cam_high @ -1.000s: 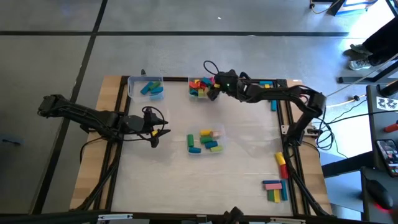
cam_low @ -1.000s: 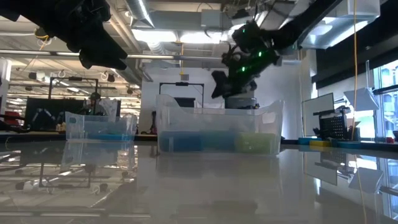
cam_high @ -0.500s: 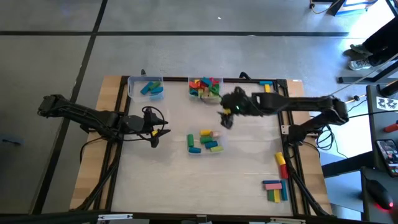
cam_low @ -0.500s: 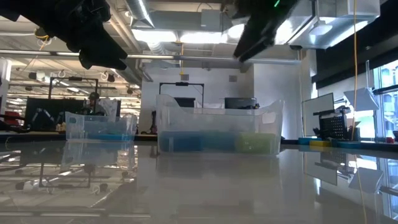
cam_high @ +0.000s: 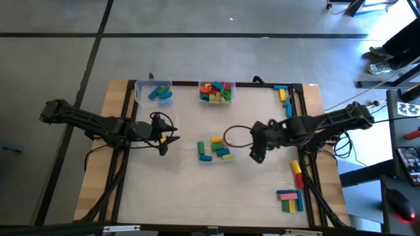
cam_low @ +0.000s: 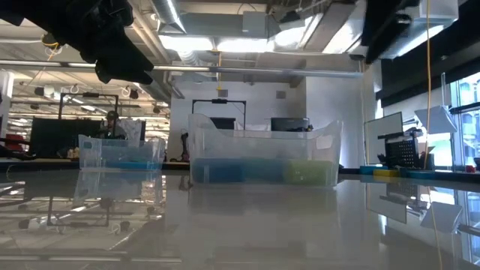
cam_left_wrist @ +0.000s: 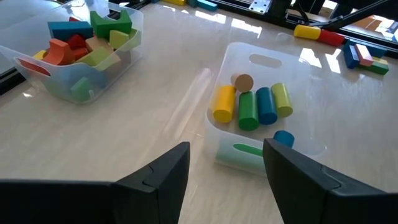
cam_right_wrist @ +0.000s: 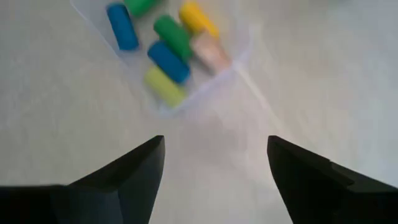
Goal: Sort blocks by size
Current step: Put the yellow cylindrical block into the bottom transparent bin
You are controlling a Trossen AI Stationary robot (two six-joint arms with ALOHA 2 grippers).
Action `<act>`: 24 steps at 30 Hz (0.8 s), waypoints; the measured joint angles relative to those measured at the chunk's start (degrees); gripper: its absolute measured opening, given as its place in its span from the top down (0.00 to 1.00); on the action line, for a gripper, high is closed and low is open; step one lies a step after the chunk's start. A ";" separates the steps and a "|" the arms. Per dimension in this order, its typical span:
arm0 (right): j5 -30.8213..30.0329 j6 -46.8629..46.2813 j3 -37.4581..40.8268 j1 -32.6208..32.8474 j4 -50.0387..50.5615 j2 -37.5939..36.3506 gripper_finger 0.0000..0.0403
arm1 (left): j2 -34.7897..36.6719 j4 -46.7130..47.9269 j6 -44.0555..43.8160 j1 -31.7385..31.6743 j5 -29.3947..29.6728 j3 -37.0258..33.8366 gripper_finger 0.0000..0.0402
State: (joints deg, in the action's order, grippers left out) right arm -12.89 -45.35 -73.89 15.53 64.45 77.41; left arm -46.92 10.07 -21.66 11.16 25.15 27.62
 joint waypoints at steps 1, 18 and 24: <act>0.01 -2.57 0.00 0.95 0.92 0.00 0.30 | 0.02 0.02 -0.01 0.00 -0.01 0.00 0.51; 7.84 -39.63 8.72 12.84 13.20 1.14 0.30 | 0.02 0.00 -0.02 0.00 0.00 -0.02 0.51; 15.49 -44.73 16.94 14.84 12.83 1.14 0.30 | 0.00 0.00 -0.04 0.00 -0.01 -0.02 0.51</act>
State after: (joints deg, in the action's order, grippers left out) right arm 2.60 -90.08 -56.95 30.37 77.28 78.54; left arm -46.92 10.07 -21.69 11.16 25.13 27.60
